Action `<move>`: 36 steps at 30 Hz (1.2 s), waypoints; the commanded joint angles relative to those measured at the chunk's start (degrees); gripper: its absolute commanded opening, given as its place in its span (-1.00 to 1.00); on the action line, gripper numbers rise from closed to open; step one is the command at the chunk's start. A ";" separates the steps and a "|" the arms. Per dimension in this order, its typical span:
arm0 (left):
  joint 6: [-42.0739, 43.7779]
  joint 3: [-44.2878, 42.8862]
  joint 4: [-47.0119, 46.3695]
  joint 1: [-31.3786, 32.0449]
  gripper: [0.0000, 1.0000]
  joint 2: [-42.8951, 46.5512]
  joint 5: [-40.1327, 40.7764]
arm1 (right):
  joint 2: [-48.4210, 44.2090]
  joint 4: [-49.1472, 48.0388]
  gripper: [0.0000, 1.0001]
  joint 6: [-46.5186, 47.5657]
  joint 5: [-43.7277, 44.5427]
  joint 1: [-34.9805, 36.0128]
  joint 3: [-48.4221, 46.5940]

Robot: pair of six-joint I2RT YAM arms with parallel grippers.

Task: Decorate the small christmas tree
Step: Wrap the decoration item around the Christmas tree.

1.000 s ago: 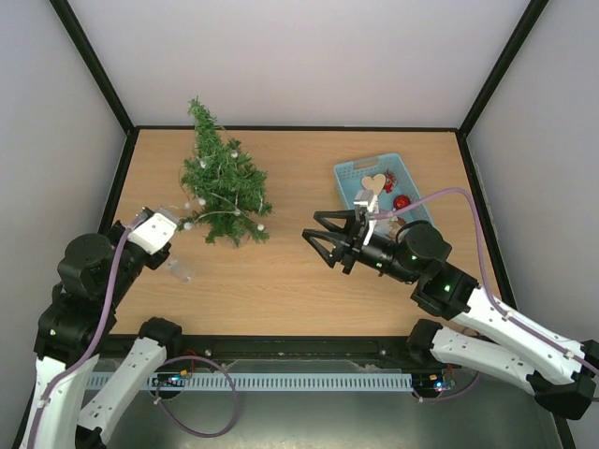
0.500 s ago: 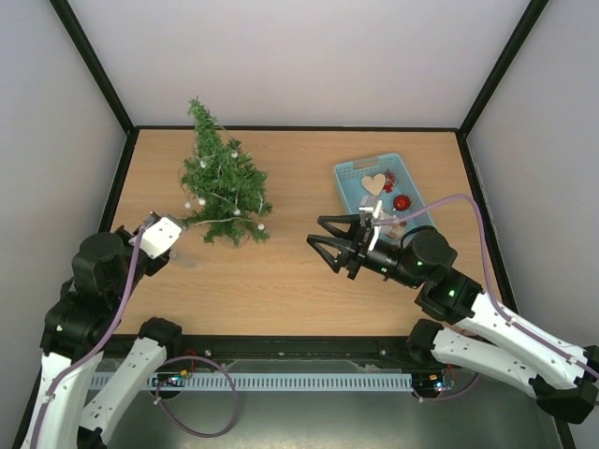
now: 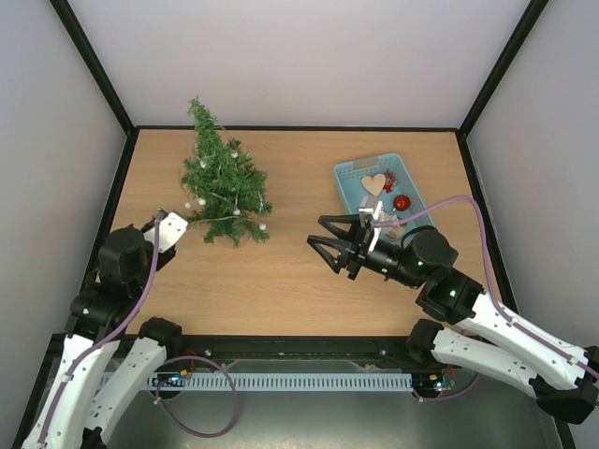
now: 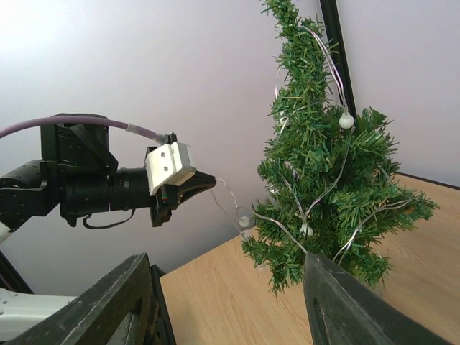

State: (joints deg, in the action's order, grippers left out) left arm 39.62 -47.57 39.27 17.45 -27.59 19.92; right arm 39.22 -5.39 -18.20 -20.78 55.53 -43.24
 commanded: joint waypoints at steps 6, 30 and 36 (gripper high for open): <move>-3.73 3.39 3.15 0.07 -0.95 2.25 2.91 | -0.28 0.24 0.14 2.47 0.62 0.21 -0.47; 8.28 4.20 0.19 0.04 -0.95 7.15 -0.50 | 0.65 -1.35 0.14 1.66 0.58 0.21 -0.83; 10.03 8.00 -12.47 -0.15 -0.95 1.30 1.21 | 0.44 0.23 0.14 2.48 1.23 0.25 -2.17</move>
State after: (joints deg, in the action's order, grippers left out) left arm 47.18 -41.67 37.43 17.45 -22.92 16.75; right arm 40.10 -5.34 -16.47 -20.47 55.53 -43.24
